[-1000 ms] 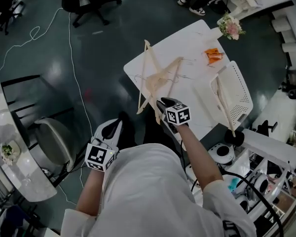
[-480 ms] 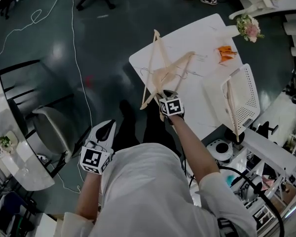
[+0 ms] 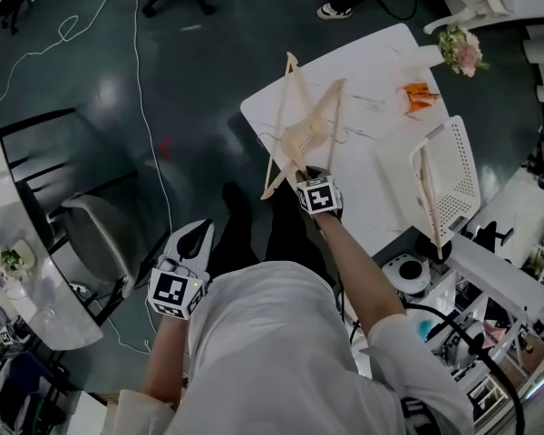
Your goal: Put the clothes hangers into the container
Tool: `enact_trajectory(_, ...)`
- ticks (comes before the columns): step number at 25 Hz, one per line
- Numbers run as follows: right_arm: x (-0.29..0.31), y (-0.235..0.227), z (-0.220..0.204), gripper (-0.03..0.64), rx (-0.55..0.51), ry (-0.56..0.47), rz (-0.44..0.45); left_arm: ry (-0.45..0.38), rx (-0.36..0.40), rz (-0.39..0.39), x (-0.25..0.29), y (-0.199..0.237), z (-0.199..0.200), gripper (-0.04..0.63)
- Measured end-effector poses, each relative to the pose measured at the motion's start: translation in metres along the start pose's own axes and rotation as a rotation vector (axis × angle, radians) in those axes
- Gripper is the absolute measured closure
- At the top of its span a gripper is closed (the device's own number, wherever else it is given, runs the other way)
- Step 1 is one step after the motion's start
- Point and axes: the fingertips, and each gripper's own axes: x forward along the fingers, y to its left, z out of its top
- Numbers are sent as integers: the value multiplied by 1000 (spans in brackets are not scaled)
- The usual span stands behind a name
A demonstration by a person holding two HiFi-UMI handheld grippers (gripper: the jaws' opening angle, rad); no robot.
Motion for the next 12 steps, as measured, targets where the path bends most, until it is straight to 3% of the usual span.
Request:
enact_trajectory(6, -37, -9, 11, 538, 47, -86, 54, -13, 38, -35, 8, -14, 10, 595)
enact_trajectory(12, -81, -13, 31, 540, 14, -176, 124, -43, 77, -72, 20, -38, 27, 595)
